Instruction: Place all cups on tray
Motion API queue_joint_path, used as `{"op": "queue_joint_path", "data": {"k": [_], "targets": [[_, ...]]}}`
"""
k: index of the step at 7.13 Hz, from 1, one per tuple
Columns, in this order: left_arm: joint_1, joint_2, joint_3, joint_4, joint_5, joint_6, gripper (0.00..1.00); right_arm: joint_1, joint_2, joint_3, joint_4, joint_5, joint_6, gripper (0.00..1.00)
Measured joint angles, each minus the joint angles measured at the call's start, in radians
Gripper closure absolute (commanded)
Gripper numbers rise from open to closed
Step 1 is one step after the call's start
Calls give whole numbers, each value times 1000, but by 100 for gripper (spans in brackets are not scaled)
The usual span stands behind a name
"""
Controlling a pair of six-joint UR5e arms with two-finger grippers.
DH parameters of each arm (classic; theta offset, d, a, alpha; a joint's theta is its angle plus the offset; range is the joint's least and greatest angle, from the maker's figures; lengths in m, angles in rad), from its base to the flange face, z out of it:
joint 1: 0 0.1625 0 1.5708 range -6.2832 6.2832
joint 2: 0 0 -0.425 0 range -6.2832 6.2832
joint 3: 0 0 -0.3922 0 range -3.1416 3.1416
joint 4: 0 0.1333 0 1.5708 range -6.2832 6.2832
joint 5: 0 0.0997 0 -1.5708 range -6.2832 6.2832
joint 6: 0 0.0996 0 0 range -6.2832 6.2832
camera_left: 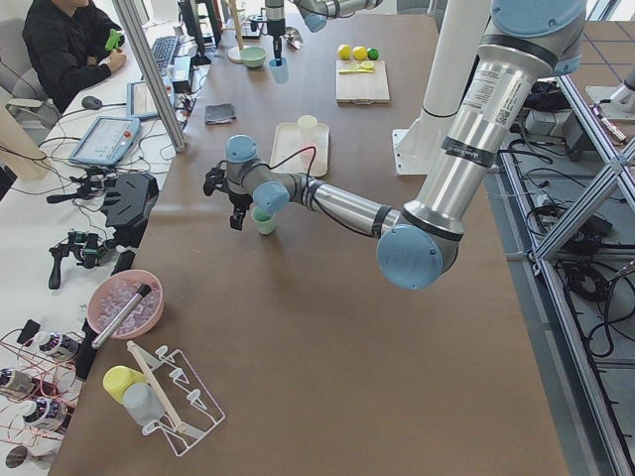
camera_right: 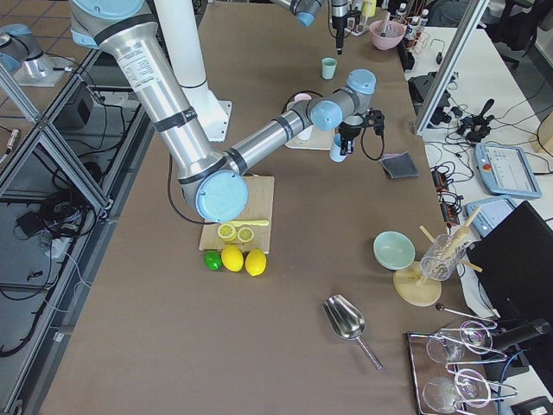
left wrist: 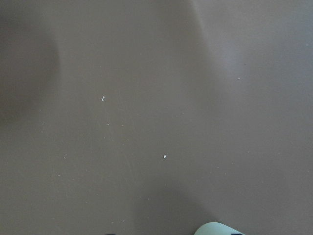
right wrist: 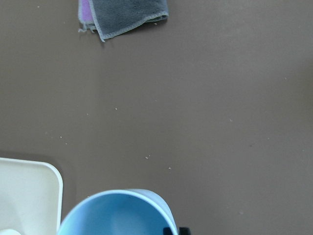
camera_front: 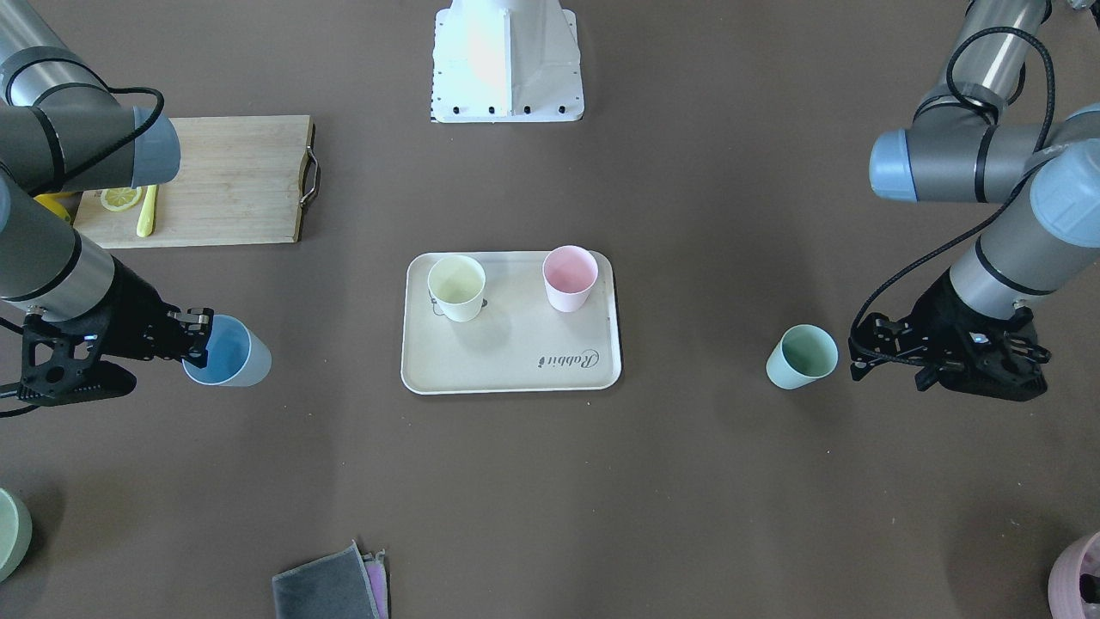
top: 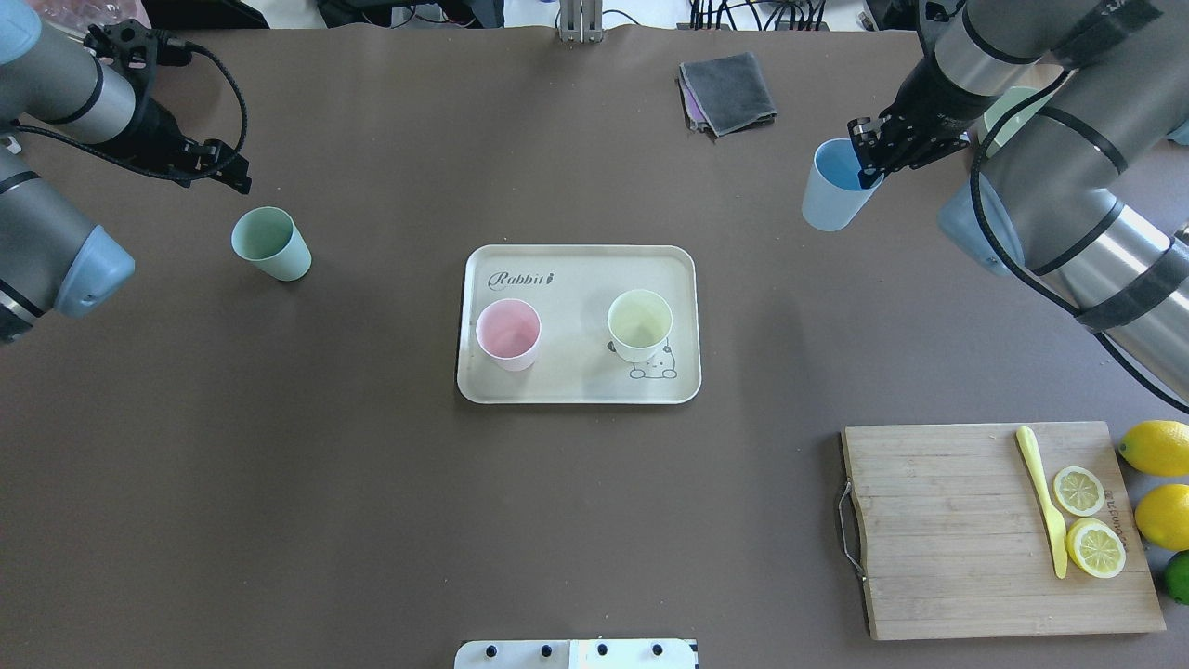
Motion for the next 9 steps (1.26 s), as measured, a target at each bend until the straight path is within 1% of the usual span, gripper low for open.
{"op": "queue_joint_path", "data": {"k": [1, 2, 3, 5, 7, 8, 9], "targets": [[17, 14, -3, -23, 1, -28, 17, -2, 20, -4, -5, -1, 9, 100], [34, 30, -6, -51, 2, -57, 36, -6, 40, -8, -7, -3, 36, 100], [51, 45, -7, -72, 2, -72, 99, -10, 67, -16, -8, -4, 66, 100], [82, 56, -10, -88, 20, -82, 100, -22, 123, -56, -7, -6, 97, 100], [88, 49, -17, -88, 27, -85, 100, -55, 175, -92, -1, -15, 154, 100], [76, 25, -23, -48, 24, -86, 100, -78, 199, -109, 0, -33, 180, 100], [60, -25, -31, 30, 21, -86, 100, -107, 216, -118, 1, -58, 203, 100]]}}
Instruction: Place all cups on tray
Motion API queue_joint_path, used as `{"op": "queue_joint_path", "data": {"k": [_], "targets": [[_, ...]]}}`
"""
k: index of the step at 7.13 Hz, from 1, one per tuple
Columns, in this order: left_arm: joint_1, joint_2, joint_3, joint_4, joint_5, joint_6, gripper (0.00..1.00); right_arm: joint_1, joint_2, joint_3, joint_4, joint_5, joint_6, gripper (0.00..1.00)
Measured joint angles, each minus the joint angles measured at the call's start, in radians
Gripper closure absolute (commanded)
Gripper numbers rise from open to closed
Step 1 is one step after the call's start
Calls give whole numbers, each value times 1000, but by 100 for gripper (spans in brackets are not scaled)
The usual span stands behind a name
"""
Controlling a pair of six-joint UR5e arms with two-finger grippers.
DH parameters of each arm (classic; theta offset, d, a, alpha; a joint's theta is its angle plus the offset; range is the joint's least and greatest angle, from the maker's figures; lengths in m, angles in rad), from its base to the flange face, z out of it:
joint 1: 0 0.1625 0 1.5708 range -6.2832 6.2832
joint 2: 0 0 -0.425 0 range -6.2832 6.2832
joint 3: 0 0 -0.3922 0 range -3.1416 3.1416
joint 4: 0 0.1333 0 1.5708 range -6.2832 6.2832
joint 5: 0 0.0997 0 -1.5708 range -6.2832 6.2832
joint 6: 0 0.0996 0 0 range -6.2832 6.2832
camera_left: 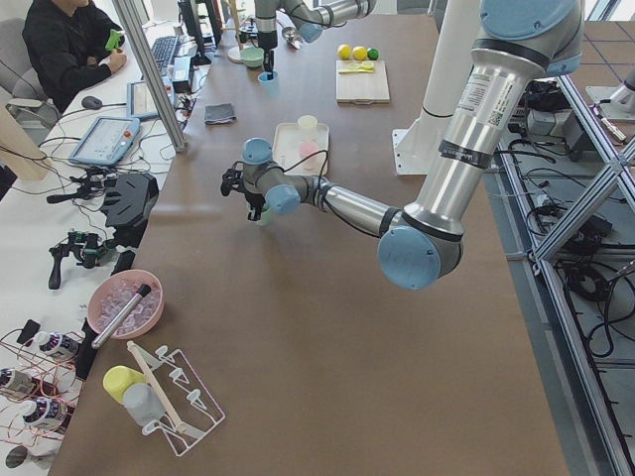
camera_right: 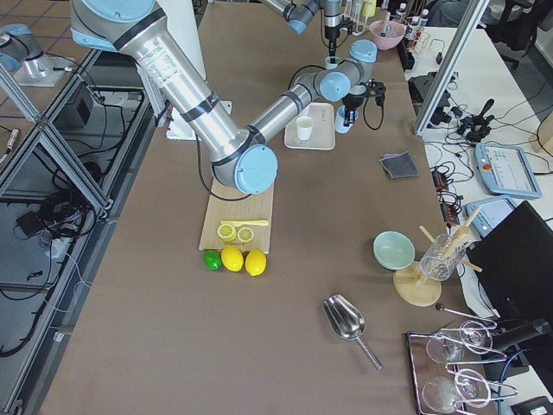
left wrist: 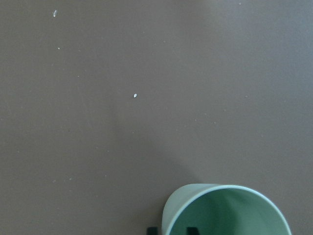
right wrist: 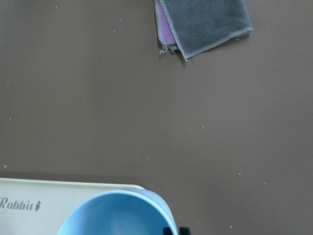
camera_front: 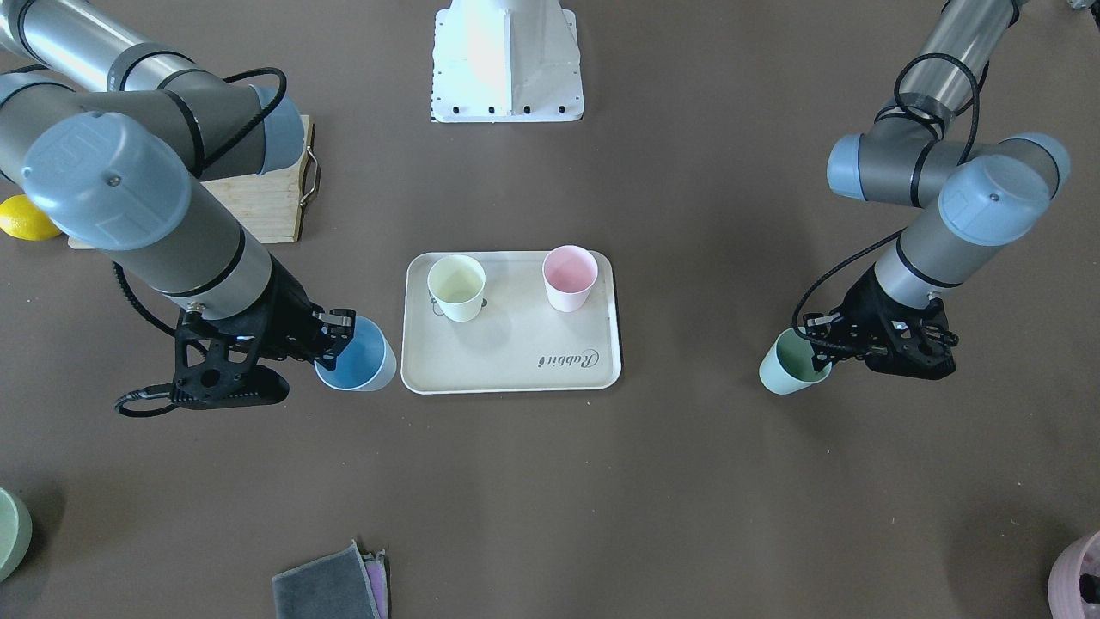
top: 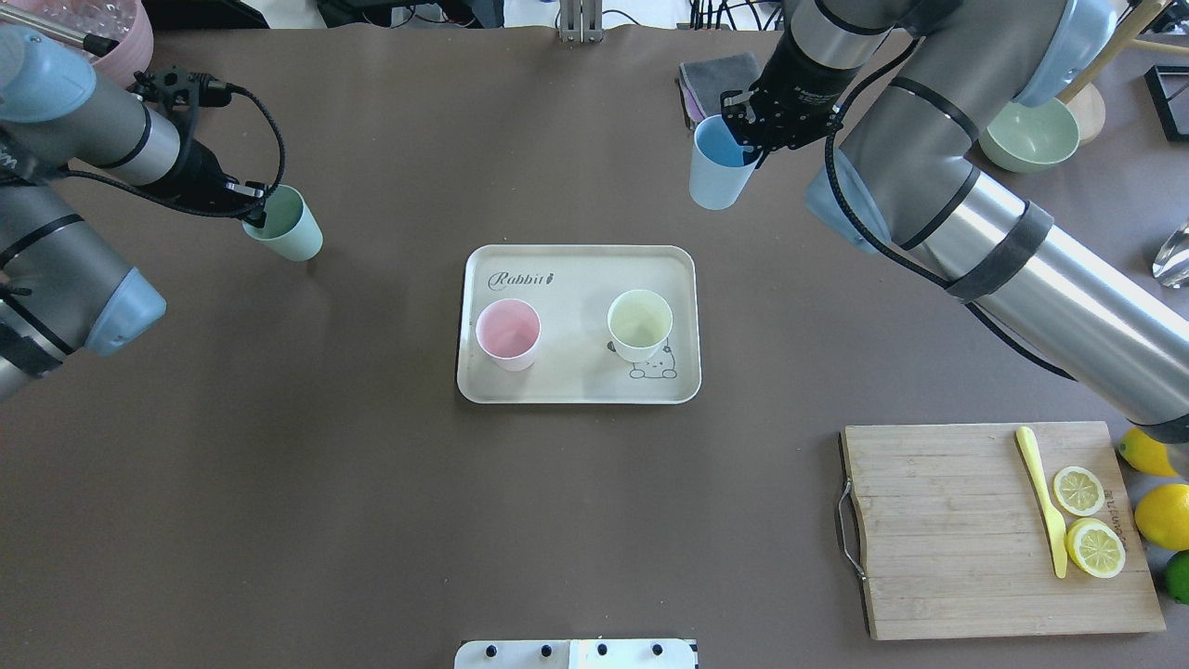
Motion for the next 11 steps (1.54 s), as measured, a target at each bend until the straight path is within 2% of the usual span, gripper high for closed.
{"op": "queue_joint_path", "data": {"k": [3, 6, 8, 9, 10, 11], "targets": [[-2, -154, -47, 187, -2, -105, 100, -111, 17, -8, 11, -110, 66, 100], [86, -242, -53, 211, 8, -241, 100, -171, 17, -107, 176, -161, 162, 100], [136, -270, -54, 212, 27, -304, 100, -187, 16, -125, 210, -164, 199, 100], [168, -284, -56, 212, 58, -339, 100, -193, 15, -126, 214, -164, 204, 34], [211, -296, -54, 212, 98, -376, 100, -194, 16, -126, 215, -165, 219, 0], [259, -308, -49, 212, 149, -402, 100, -192, 17, -122, 216, -169, 247, 0]]}}
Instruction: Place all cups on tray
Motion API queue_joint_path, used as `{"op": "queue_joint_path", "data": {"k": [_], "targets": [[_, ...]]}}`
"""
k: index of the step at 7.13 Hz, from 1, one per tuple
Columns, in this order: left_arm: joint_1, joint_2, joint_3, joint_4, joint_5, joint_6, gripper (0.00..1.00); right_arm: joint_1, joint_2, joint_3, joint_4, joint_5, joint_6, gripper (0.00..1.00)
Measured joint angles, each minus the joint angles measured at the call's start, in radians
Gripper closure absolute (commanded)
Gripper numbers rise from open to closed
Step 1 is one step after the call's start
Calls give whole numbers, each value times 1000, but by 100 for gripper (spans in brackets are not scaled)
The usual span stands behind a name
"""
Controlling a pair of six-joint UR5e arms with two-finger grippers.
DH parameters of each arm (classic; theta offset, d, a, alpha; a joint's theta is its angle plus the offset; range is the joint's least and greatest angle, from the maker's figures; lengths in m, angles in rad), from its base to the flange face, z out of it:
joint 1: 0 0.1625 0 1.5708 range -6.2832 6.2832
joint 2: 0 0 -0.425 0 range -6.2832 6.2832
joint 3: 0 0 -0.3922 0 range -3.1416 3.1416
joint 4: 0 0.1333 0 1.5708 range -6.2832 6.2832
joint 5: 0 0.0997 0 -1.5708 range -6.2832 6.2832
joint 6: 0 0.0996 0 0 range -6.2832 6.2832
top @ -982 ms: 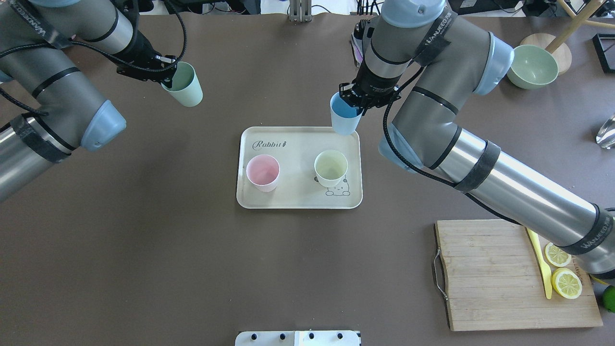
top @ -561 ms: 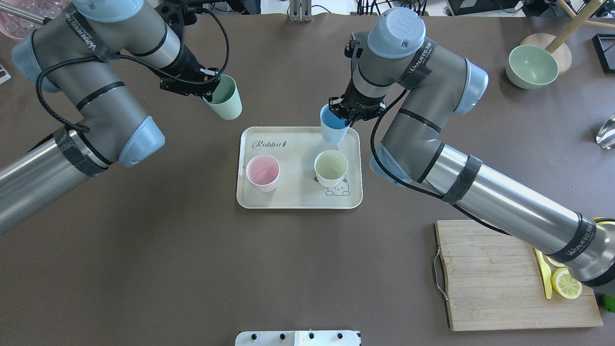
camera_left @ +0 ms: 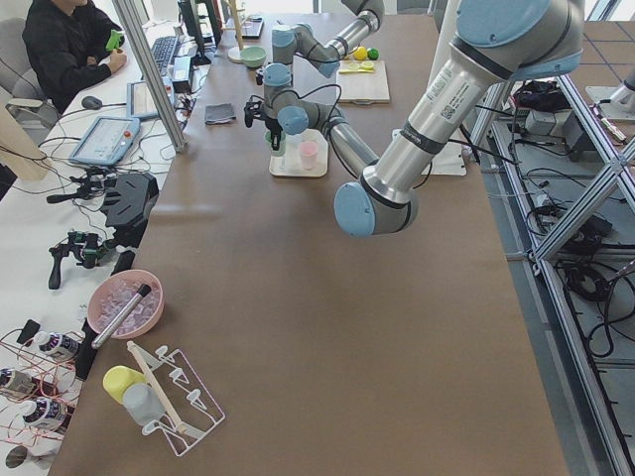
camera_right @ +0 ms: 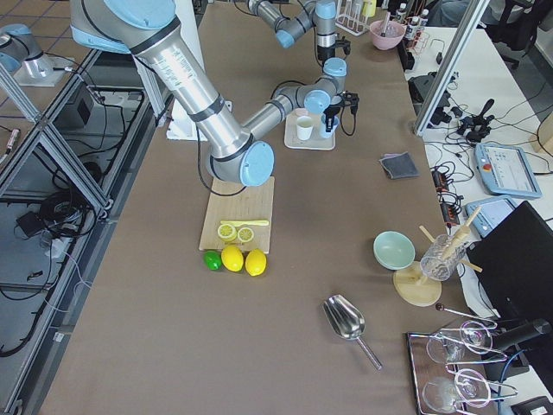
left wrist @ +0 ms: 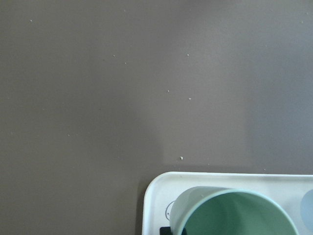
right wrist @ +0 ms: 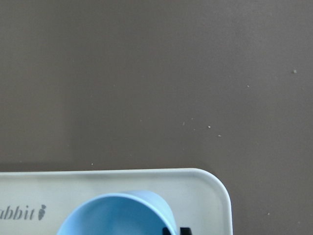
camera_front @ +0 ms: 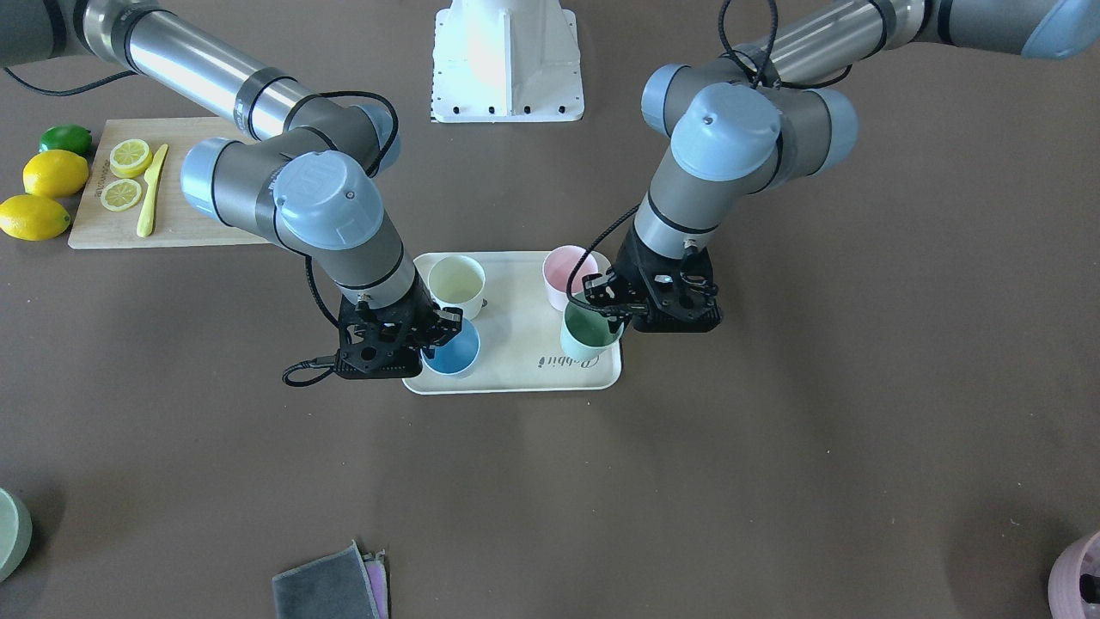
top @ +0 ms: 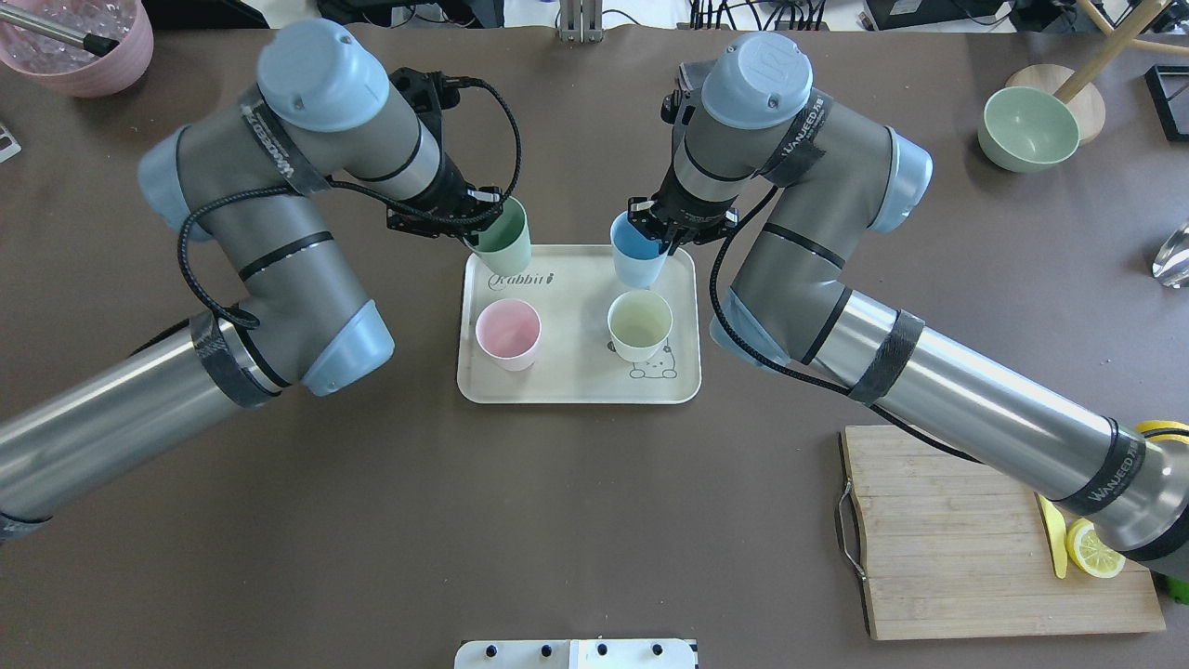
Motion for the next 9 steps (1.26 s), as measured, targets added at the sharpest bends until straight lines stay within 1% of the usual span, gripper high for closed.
{"op": "queue_joint_path", "data": {"k": [1, 2, 4, 5, 6, 8, 9], "targets": [[37, -10, 13, -1, 43, -12, 100, 10, 1, 11, -2, -4, 20, 0], [60, -20, 37, -6, 70, -22, 100, 38, 0, 29, -9, 11, 28, 0], [80, -30, 78, -14, 116, -34, 100, 107, -7, 57, -15, 84, 31, 0], [84, -30, 87, -16, 125, -34, 19, 129, -10, 64, -16, 105, 29, 0], [84, -29, 89, -17, 128, -33, 2, 145, -14, 70, -21, 116, 24, 0], [69, -25, 68, -15, 127, -27, 2, 181, -48, 113, -40, 133, -6, 0], [41, -14, 25, -5, 116, -25, 2, 206, -76, 148, -44, 137, -47, 0]]}}
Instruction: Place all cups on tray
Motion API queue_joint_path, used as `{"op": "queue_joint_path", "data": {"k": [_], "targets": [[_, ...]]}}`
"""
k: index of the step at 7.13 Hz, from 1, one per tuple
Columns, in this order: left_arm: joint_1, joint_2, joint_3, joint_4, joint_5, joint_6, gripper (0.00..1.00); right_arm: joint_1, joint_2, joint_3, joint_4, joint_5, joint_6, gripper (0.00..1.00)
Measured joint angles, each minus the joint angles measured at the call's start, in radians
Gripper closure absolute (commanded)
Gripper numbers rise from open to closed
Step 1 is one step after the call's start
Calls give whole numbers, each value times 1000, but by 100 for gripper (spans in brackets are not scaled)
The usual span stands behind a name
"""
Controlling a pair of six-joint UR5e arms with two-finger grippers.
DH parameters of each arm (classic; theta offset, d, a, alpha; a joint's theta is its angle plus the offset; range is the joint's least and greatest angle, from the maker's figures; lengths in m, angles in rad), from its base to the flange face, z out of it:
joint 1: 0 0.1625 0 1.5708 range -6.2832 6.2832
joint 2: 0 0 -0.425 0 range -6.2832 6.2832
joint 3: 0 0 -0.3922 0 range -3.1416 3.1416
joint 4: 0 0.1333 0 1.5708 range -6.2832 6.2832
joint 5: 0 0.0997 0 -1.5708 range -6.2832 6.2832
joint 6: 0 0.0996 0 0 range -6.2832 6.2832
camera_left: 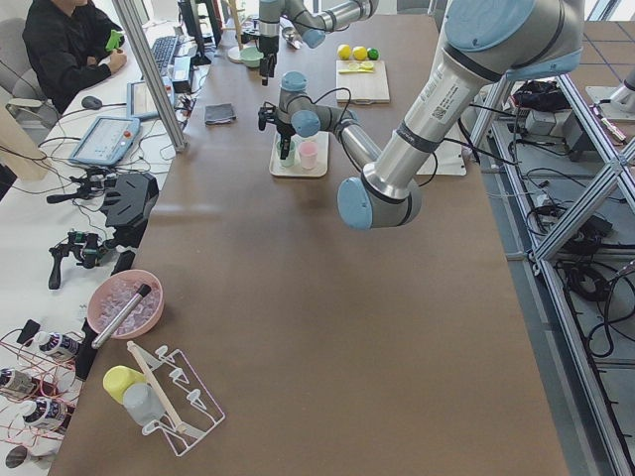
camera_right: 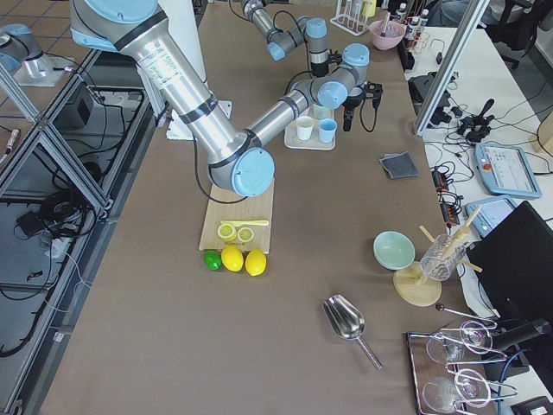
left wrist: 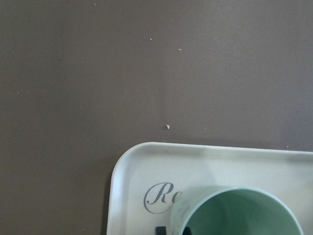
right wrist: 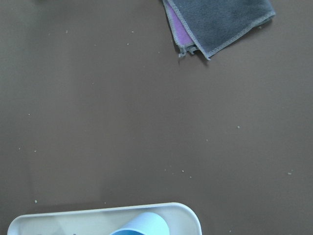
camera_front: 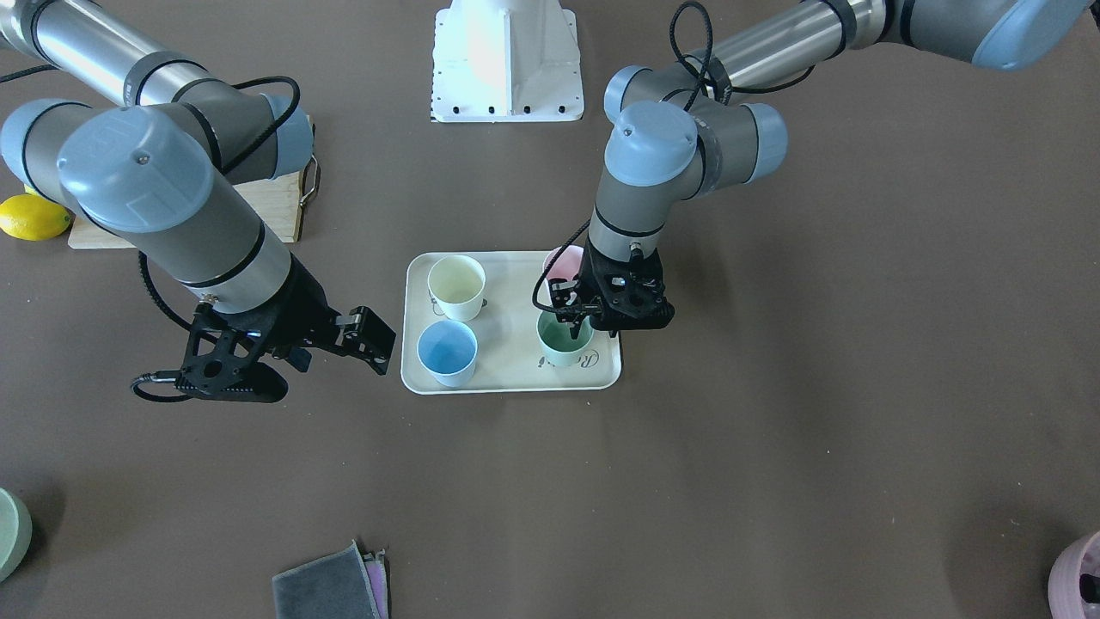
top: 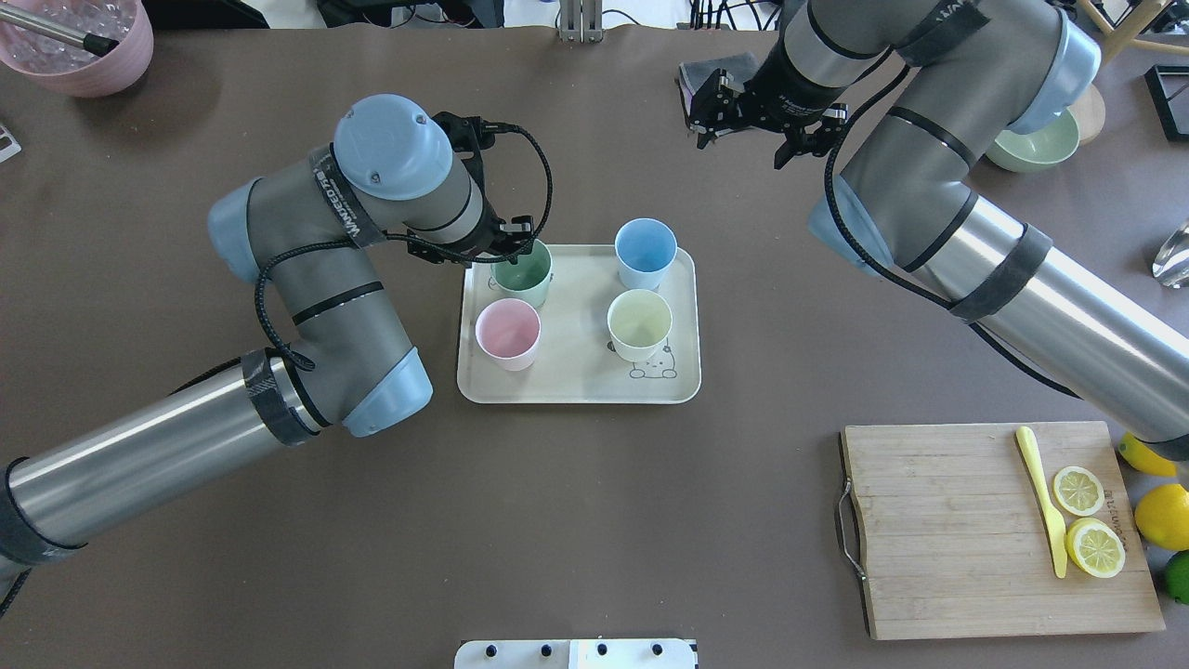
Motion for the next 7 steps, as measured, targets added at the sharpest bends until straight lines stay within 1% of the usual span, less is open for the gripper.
{"op": "queue_joint_path", "data": {"k": [1, 2, 4, 5, 6, 7], "targets": [[-42, 26, -51, 14, -29, 12, 2, 34, -35, 35, -2, 8, -66, 0], [-100, 66, -95, 20, -79, 73, 2, 80, -88, 69, -2, 22, -164, 0], [-229, 177, -150, 11, -163, 267, 2, 200, -231, 116, 18, 73, -367, 0], [-279, 260, -180, -34, -178, 333, 2, 238, -302, 141, 34, 79, -420, 0], [-321, 356, -205, -118, -182, 369, 2, 261, -361, 156, 41, 68, -443, 0], [-355, 443, -213, -202, -183, 384, 2, 273, -413, 154, 43, 37, -475, 0]]}}
